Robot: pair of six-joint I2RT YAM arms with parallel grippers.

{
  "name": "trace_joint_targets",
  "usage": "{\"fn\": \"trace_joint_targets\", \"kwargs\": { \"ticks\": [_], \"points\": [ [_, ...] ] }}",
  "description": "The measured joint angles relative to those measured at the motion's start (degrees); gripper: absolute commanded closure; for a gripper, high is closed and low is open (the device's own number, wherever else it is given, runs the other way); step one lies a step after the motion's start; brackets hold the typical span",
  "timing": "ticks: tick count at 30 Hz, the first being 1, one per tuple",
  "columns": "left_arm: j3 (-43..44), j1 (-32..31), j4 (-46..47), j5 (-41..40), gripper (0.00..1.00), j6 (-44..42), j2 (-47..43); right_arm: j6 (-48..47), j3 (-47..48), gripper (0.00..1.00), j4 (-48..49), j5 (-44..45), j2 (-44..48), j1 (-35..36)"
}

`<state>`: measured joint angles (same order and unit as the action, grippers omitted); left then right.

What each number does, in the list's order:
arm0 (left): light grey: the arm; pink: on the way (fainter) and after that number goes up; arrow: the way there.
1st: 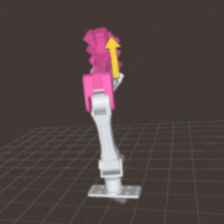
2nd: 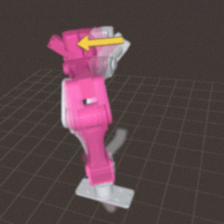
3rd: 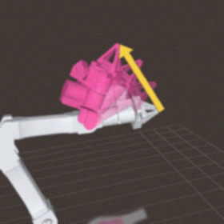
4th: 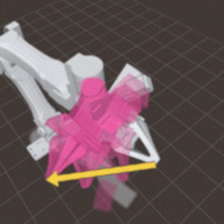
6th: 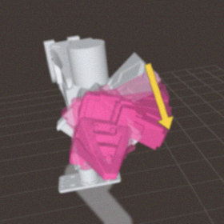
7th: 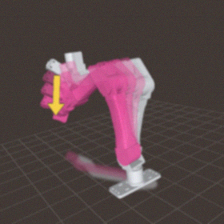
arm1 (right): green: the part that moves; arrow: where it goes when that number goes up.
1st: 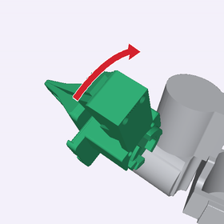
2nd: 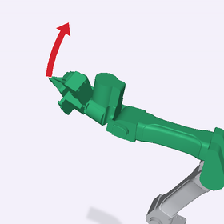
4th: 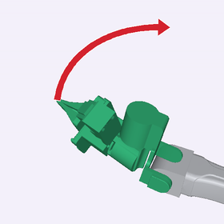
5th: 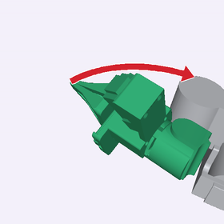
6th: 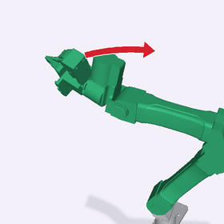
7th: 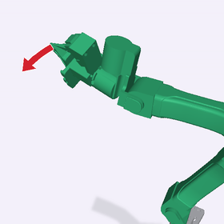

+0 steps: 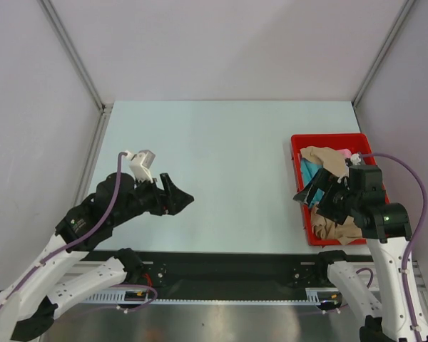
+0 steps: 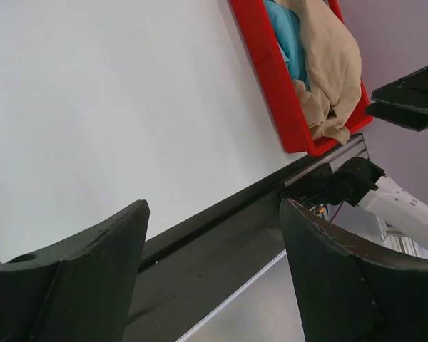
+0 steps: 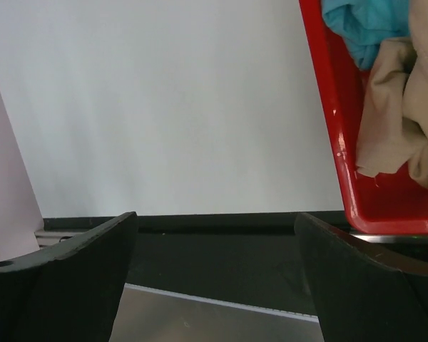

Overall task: Fold and stack the t-shirts
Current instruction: Grab the tshirt from the pile

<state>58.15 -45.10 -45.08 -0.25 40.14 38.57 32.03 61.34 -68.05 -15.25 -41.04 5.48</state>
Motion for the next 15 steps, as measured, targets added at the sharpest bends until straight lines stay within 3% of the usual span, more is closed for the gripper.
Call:
{"fn": "trace_joint_targets", "kwargs": {
  "ticks": [5, 8, 12, 15],
  "points": [
    [0.00, 0.00, 0.09, 0.13, 0.20, -1.42, 1.16, 0.98, 2.78, 0.08, -0.31, 3.08, -5.29, -0.04],
    [0.00, 0.00, 0.52, 0.92, 0.20, -2.73, 1.49, 1.31, 4.76, 0.30, 2.60, 5.07, -11.67, -0.66],
    [-0.74, -0.02, 1.92, 2.45, 0.20, -4.31, 1.33, 1.62, 6.97, 0.46, 7.34, 8.83, -21.53, -5.70],
    [-1.75, 0.00, 2.62, 3.58, 0.19, -6.19, 1.31, 1.40, 8.04, 0.40, 9.97, 12.52, -27.19, -10.95]
  ]
}}
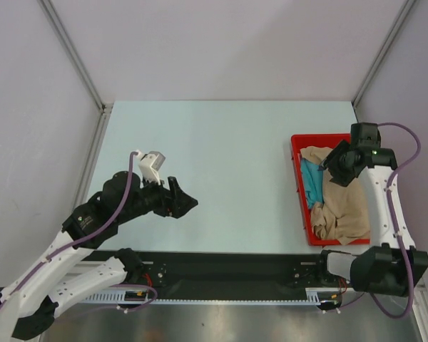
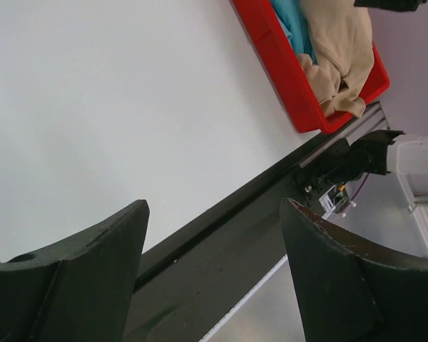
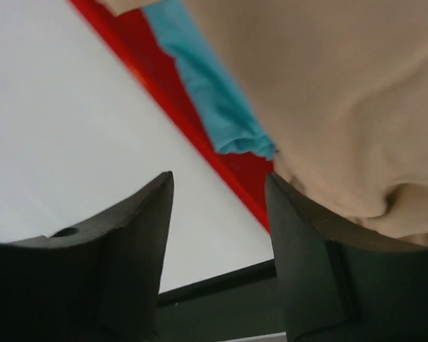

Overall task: Fold and stack the t-shirts
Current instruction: Grab the tshirt from the pile

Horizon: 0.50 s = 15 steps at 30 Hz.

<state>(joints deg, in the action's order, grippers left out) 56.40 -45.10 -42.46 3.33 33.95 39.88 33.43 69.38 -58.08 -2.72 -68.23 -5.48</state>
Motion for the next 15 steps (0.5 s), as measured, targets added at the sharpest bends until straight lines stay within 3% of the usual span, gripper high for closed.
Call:
{"fn": "trace_joint_targets", "kwargs": {
  "ticks": [3, 7, 10, 13, 15],
  "points": [
    [-0.24, -0.02, -0.04, 0.63, 0.18, -2.49, 0.61, -1.07, 0.87, 0.28, 1.25, 6.45, -3.78, -3.58],
    [-0.13, -0.02, -0.31, 0.94, 0.14, -6.29, 1.77, -3.54, 0.92, 0.28, 2.10, 11.13, -5.95, -4.85],
    [0.22, -0.02, -0.50, 0.92, 0.14, -9.18, 2.84, -4.63, 0.70, 0.31, 3.21, 12.96, -8.15, -4.17],
    [1.11, -0.02, -0.83, 1.29, 0.13, -11.28, 4.33, -5.64, -0.15, 0.45, 4.90, 15.80, -10.49, -2.03],
    [1.60, -0.02, -0.92, 1.46, 0.11, -12.41, 5.44, -6.25, -0.24, 0.48, 5.62, 17.62, -12.17, -0.85]
  ]
}}
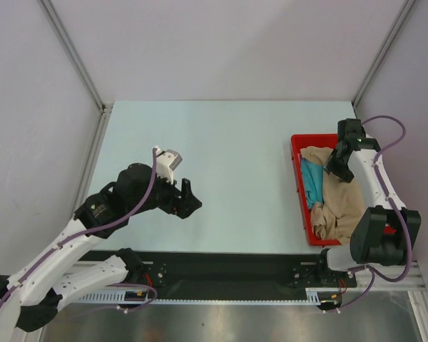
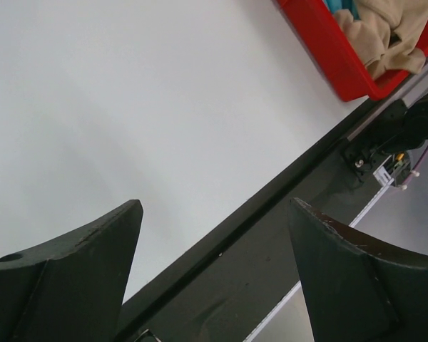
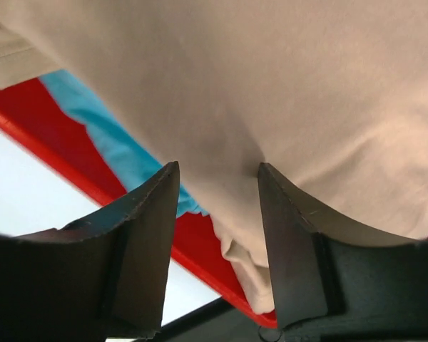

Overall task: Fold and stack the t-shirts
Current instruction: Grab the tshirt from the pile

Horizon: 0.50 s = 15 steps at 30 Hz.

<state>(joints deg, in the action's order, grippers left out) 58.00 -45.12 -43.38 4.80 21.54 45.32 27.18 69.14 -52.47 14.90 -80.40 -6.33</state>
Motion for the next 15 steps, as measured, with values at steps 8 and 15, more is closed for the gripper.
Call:
{"fn": "trace_joint_targets", "kwargs": {
  "ticks": [8, 15],
  "points": [
    [1.05, 0.04, -0.90, 0.20, 0.11, -2.36, 0.74, -2.03, -0.68, 0.79, 2.03, 6.51, -4.90, 0.85],
    [1.66, 0.15, -1.31, 0.35, 0.12, -2.05, 0.68, -2.43, 5.16, 1.00, -1.36, 9.46, -5.66, 0.87]
  ]
}}
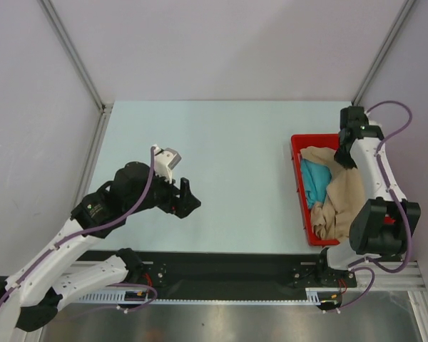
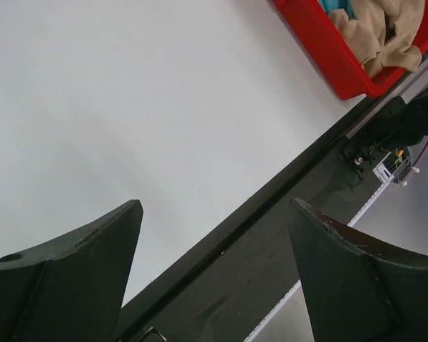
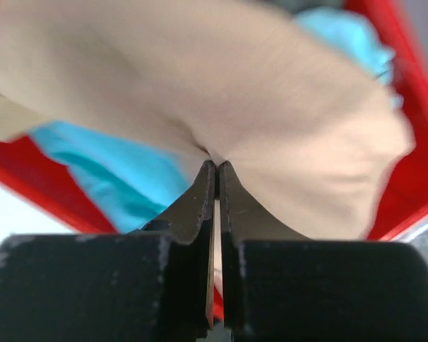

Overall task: Fold and stack the t-shirts
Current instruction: Grab the tshirt from the pile, then move the tshirt to the center of the board

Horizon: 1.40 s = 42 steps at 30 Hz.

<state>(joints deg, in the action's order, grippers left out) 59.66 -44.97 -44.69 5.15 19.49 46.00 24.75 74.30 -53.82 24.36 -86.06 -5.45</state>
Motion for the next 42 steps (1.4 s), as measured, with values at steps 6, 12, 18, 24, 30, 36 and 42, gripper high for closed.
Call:
{"fn": "trace_joint_targets", "kwargs": {
  "ticks": [6, 12, 18, 24, 30, 36, 42],
  "points": [
    [3.34, 0.00, -0.72, -0.07, 0.13, 1.68, -0.42, -1.51, 30.80, 1.00, -6.51, 4.35, -0.61, 2.10],
    [5.86, 0.04, -0.66, -1.36, 0.14, 5.01, -2.36, -6.75, 62.07, 1.00, -4.07, 7.15, 0.50, 15.04],
    [7.69, 0.11, -0.13, -5.11, 0.14, 9.05, -7.06, -6.69, 60.39, 1.00, 9.68, -2.36, 7.82, 27.30],
    [10.29, 0.11, -1.40, -11.21, 0.14, 12.39, -13.90, 3.89, 55.52, 0.89, 23.41, -16.65, 7.63, 32.68],
    [12.02, 0.11, -5.57, -16.00, 0.01, 15.13, -18.93, 13.31, 37.05, 0.11, 25.77, -26.51, 7.93, 40.26],
    [10.38, 0.11, -7.85, -16.48, 0.05, 17.22, -17.09, 14.14, 3.58, 0.07, 16.17, -33.73, 9.73, 43.39],
    [-0.22, 0.11, -5.20, -11.69, 0.08, 19.80, -5.11, 12.96, -20.92, 0.44, 5.09, -32.22, 19.47, 43.32]
  ]
}}
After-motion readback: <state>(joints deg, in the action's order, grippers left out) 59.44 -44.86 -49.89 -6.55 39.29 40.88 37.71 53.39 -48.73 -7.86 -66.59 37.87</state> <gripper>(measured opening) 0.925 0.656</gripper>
